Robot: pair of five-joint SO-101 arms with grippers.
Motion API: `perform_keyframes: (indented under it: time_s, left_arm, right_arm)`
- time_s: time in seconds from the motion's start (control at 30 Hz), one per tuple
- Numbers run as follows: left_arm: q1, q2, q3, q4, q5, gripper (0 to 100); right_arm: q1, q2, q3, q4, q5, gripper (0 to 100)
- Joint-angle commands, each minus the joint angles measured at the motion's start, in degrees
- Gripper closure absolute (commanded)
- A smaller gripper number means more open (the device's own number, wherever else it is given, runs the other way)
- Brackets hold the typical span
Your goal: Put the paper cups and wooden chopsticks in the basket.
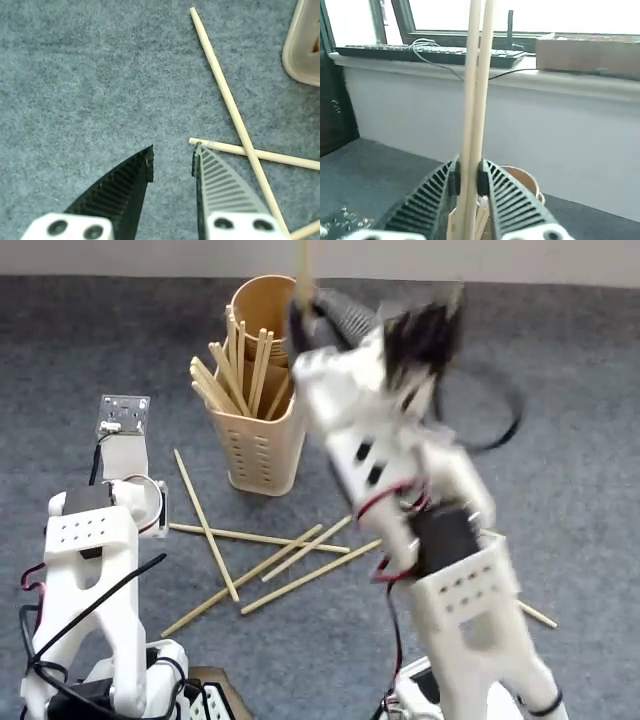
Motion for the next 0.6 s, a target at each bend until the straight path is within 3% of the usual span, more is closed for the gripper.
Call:
perform_keyframes:
  time_s: [0.0,0.47,0.57]
  left_arm:
    - [-0.5,-1.4,-0.2,-0.8,0.8,84]
    - [-0.5,-1.4,0.0,-0.6,0.8,84]
    - [-0.5,-1.3,0.0,-0.7,0.8,84]
  right_arm:
    - [-3.7,-4.4,17.5,-16.7,-0.6,99.3]
    - [-5.0,18.7,5.9,-16.8,-0.7,99.1]
    - [-4.4,17.7,5.3,-12.9,-0.4,93.0]
